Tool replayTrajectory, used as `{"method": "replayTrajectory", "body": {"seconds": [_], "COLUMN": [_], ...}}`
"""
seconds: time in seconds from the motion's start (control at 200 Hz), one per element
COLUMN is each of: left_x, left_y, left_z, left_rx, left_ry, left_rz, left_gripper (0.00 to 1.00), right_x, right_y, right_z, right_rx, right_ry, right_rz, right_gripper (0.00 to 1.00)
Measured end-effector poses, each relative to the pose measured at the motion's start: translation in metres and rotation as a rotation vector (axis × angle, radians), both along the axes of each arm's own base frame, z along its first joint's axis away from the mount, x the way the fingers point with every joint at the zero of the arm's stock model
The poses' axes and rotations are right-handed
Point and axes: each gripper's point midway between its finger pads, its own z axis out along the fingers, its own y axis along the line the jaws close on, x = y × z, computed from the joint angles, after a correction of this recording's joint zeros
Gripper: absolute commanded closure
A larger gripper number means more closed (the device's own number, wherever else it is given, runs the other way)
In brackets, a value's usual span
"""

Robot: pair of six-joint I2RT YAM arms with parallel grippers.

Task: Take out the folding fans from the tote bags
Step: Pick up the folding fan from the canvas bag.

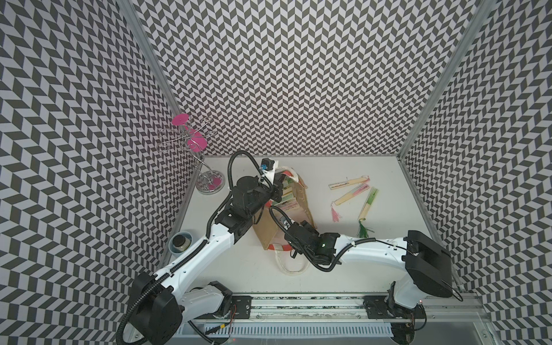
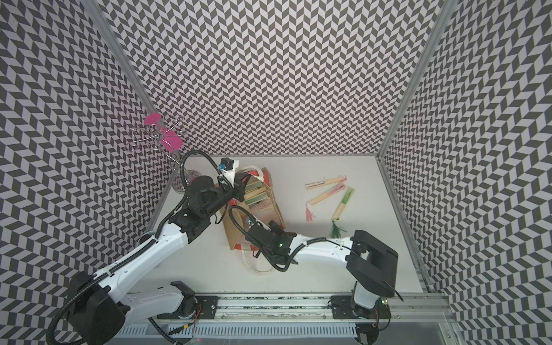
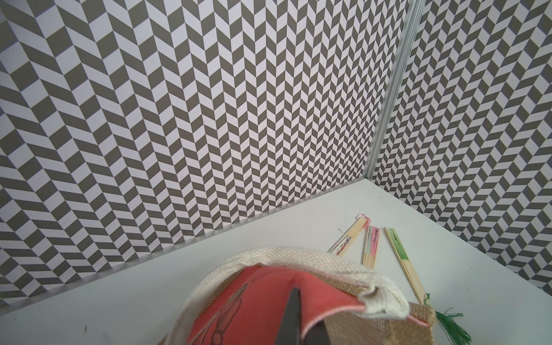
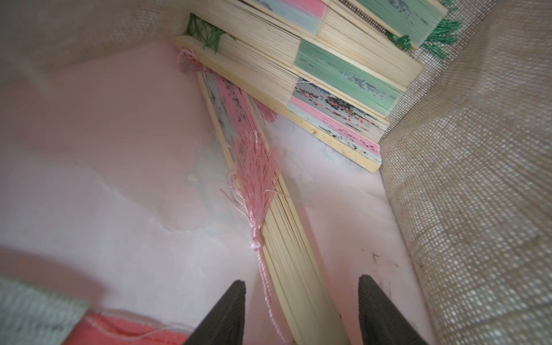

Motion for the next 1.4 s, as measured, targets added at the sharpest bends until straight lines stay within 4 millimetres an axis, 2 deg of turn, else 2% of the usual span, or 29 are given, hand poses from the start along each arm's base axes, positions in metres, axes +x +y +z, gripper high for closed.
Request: {"method": "replayTrajectory", "body": {"seconds": [0.316,0.546,0.811,0.886,1.037,1.262,1.402], "left_x": [-0.001,-0.001,-0.003,-0.002,0.001,0.012,0.015], "left_y": [-0.002,-0.002,-0.004,-0.003,0.0,0.009,0.012], "left_z": [0.0,0.0,0.0,0.0,0.002,0.006,0.005], "left_rx": [-0.004,-0.005,-0.006,-0.005,-0.007,0.002,0.007], "left_ry": [0.004,0.004,0.003,0.003,0.0,0.004,0.012], "left_rz": [-0.012,-0.014,-0.023,-0.02,0.005,0.081,0.106], "left_gripper": [1.0,1.0,1.0,1.0,1.0,1.0,1.0], "right_x": [0.012,0.017,0.016,0.014,0.005,-0.016,-0.028], "right_y": [0.01,0.011,0.012,0.014,0.018,0.029,0.034], "right_z": [-0.014,-0.015,-0.012,-0.007,0.008,0.055,0.074], "right_rx": [-0.059,-0.08,-0.081,-0.06,0.001,0.197,0.28], "right_ry": [-0.029,-0.059,-0.062,-0.052,-0.016,0.059,0.118], "right_rz": [0.004,-0.001,0.013,0.023,0.059,0.131,0.156], "right_gripper": [0.53,0.76,0.95,0.98,0.98,0.99,1.0]}}
